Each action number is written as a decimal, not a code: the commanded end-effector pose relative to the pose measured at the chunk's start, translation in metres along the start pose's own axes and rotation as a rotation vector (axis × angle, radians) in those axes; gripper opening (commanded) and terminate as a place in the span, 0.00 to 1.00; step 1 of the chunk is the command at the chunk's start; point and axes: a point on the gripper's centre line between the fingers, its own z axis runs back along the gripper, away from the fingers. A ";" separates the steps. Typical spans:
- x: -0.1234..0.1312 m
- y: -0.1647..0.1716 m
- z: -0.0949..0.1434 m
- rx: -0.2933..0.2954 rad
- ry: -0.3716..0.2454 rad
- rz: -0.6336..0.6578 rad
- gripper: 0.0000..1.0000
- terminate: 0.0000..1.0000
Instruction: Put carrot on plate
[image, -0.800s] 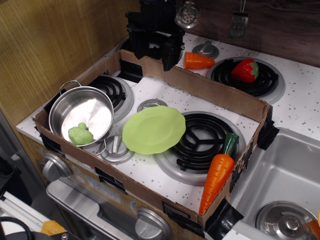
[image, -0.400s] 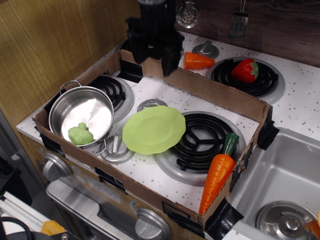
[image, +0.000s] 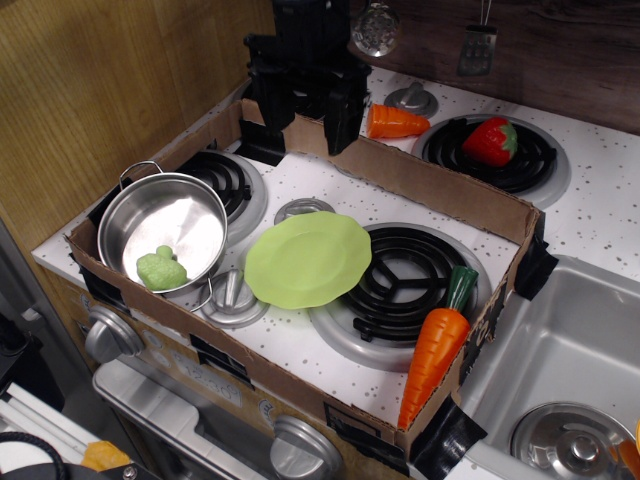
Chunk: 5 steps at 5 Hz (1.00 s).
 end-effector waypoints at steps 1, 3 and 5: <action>-0.019 -0.036 0.013 -0.104 -0.139 -0.006 1.00 0.00; -0.025 -0.070 -0.009 -0.200 -0.230 -0.016 1.00 0.00; -0.026 -0.086 -0.008 -0.228 -0.262 -0.006 1.00 0.00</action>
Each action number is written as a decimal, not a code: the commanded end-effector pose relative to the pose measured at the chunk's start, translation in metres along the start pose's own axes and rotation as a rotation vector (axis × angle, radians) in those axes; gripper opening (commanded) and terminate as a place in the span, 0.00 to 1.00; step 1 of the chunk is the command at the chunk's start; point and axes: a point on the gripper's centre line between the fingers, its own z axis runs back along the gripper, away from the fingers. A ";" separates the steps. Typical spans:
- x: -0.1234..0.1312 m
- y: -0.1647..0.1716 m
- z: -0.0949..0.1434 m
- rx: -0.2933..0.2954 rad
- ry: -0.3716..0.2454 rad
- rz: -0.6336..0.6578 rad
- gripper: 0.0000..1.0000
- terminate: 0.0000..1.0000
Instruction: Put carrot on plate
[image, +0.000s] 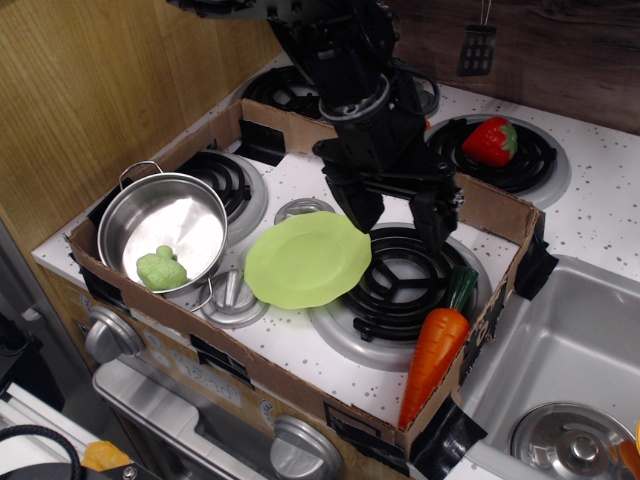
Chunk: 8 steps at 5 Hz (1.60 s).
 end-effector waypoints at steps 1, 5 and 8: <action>0.009 -0.014 0.011 -0.027 -0.072 -0.011 1.00 0.00; -0.010 -0.033 -0.031 -0.098 -0.104 0.038 1.00 0.00; -0.006 -0.041 -0.049 -0.159 -0.097 0.052 0.00 0.00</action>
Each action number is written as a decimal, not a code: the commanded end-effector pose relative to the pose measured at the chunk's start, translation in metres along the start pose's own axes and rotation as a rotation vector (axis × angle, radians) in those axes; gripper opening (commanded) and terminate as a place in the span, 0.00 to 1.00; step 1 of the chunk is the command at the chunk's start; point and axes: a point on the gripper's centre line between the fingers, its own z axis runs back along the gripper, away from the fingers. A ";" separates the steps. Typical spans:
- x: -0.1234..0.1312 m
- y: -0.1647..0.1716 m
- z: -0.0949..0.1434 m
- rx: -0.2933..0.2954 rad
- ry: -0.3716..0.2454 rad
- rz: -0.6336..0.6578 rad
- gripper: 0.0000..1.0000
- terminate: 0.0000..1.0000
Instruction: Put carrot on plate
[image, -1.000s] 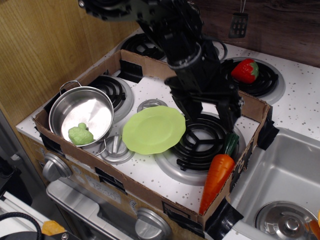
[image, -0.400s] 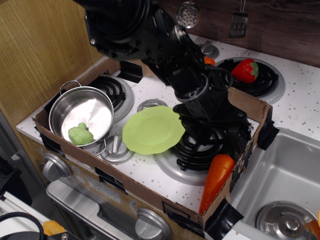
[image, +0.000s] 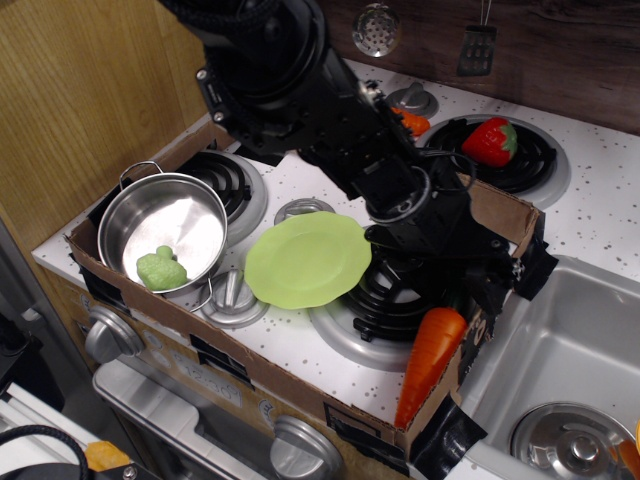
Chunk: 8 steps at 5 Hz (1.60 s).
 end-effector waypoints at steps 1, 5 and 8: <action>0.010 -0.010 0.017 0.048 0.014 -0.010 0.00 0.00; 0.053 -0.009 0.071 0.229 0.106 -0.052 0.00 0.00; 0.078 0.052 0.056 0.456 0.224 -0.221 0.00 0.00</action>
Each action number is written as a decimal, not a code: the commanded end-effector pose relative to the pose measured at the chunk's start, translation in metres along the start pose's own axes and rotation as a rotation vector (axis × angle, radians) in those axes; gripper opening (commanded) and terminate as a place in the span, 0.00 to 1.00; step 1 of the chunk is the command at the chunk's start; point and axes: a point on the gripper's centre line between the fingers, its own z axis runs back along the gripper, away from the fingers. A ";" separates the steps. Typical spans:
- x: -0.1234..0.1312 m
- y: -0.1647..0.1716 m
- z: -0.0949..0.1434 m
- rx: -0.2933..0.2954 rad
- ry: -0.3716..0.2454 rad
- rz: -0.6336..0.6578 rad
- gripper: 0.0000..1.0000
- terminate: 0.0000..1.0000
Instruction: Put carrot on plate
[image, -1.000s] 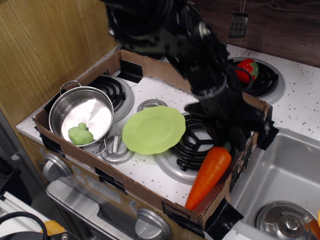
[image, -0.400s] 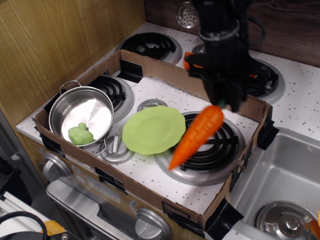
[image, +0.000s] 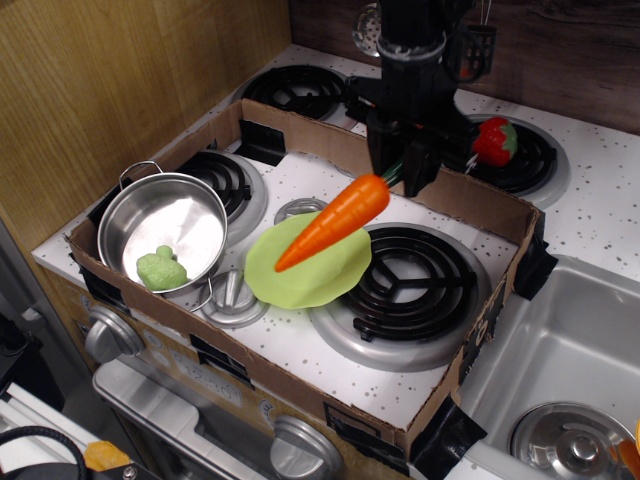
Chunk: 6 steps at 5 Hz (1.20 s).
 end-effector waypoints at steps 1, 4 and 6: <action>0.009 0.010 0.010 0.088 -0.045 0.020 0.00 0.00; 0.007 0.007 -0.011 0.030 -0.061 0.038 0.00 0.00; 0.010 0.005 -0.022 -0.024 -0.070 0.050 1.00 0.00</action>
